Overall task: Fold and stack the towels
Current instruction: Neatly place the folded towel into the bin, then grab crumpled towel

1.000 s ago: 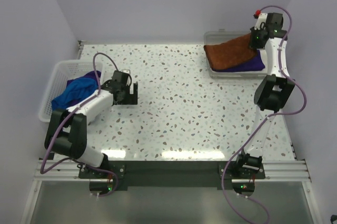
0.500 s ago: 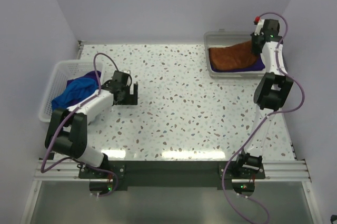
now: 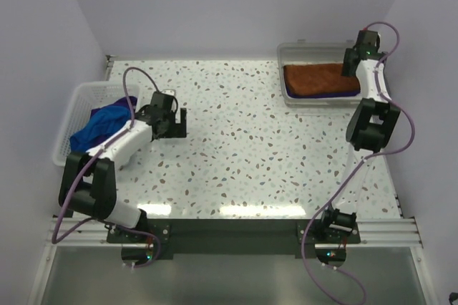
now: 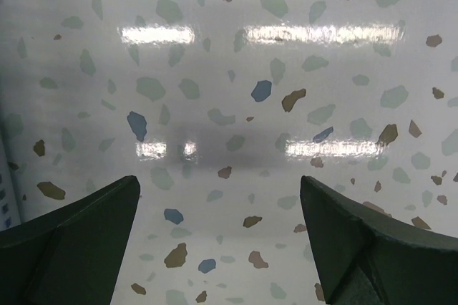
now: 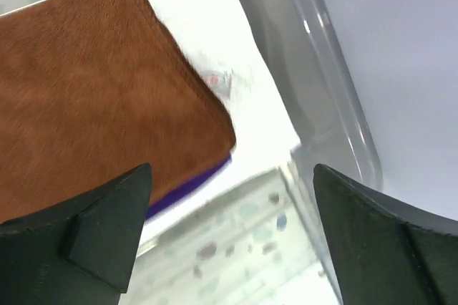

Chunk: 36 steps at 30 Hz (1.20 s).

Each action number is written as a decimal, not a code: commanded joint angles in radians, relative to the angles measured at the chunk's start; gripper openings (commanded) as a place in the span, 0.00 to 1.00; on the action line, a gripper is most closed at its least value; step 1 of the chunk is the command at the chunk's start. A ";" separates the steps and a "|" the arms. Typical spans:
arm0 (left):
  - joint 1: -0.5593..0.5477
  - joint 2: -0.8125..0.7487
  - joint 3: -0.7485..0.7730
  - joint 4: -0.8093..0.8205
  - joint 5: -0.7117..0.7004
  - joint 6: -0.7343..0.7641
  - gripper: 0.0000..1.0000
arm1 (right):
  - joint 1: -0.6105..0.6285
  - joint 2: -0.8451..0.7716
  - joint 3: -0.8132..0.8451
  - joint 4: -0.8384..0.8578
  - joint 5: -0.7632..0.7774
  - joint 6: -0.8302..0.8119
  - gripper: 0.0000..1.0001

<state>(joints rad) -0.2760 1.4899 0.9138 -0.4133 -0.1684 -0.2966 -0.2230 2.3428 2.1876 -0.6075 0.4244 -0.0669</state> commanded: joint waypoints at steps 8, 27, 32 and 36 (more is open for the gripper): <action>0.190 -0.063 0.257 -0.156 -0.243 -0.128 1.00 | 0.187 -0.468 -0.334 -0.074 -0.225 0.243 0.99; 0.544 0.301 0.398 0.018 -0.295 -0.203 0.89 | 0.735 -0.638 -0.845 0.087 -0.536 0.263 0.99; 0.551 0.381 0.439 0.066 -0.289 -0.181 0.68 | 0.745 -0.668 -0.928 0.072 -0.544 0.256 0.99; 0.552 0.417 0.464 0.071 -0.261 -0.168 0.36 | 0.746 -0.689 -0.960 0.052 -0.527 0.251 0.99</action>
<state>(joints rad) 0.2691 1.8858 1.3231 -0.4168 -0.4465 -0.4709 0.5224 1.7248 1.2354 -0.5537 -0.0978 0.1982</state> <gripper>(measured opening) 0.417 0.986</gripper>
